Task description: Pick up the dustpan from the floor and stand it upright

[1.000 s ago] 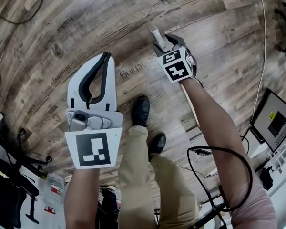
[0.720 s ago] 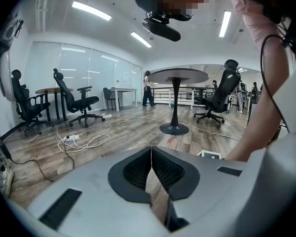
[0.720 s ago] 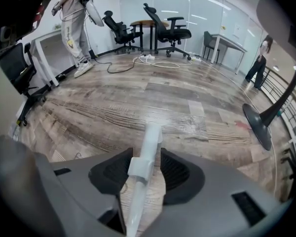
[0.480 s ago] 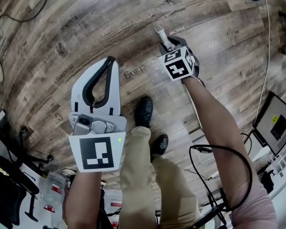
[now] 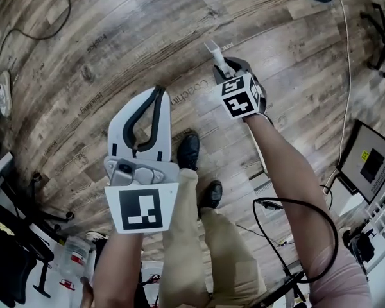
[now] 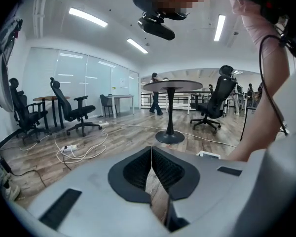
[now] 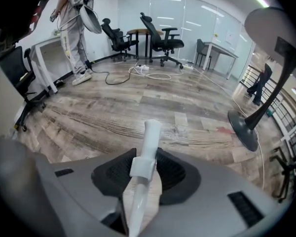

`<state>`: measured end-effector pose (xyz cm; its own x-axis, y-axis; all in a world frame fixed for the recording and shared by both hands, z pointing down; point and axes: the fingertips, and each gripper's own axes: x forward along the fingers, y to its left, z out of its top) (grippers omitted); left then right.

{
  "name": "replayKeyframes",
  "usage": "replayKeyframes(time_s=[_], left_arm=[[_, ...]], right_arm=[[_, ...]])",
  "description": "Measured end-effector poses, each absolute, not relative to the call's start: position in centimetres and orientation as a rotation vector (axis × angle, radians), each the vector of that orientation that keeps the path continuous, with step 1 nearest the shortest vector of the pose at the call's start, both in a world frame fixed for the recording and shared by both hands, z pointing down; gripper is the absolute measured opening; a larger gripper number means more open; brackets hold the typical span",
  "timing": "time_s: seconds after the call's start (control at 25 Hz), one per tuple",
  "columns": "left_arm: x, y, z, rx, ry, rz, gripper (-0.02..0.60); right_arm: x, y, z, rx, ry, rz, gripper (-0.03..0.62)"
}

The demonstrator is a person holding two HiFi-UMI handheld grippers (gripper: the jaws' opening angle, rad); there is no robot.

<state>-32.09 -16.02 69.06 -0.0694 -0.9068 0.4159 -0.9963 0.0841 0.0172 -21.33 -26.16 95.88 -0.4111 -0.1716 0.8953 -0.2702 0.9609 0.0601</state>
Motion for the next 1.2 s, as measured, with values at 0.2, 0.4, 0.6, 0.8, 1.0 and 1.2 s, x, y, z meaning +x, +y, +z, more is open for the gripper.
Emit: replayKeyframes(time_s=[0.2,0.4,0.6,0.8,1.0,1.2], left_arm=[[-30.1,-16.3,64.0,1.917,-2.060,0.356,0.014],[-27.0,-16.4,59.5,2.019,-2.033,0.408,0.014],[-24.0,-16.1,54.4,2.061,-2.041,0.382,0.014],[-20.2,-15.4,49.1,2.172,-2.012,0.414,0.014],[-15.5,-13.3,45.2,2.288,-1.952,0.464,0.014],[-10.8,-12.4,41.1,2.379,-1.929,0.407,0.014]], right_arm=[[-19.7,-26.9,89.3,0.366,-2.062,0.098,0.130],[-16.9,-28.3,83.2,0.447,-2.110,0.093,0.128],[-13.5,-28.2,77.2,0.517,-2.149,0.098,0.124],[-10.1,-27.2,71.6,0.576,-2.197,0.096,0.121],[-6.8,-25.0,66.4,0.638,-2.250,0.097,0.117],[-3.0,-23.4,61.6,0.707,-2.293,0.094,0.114]])
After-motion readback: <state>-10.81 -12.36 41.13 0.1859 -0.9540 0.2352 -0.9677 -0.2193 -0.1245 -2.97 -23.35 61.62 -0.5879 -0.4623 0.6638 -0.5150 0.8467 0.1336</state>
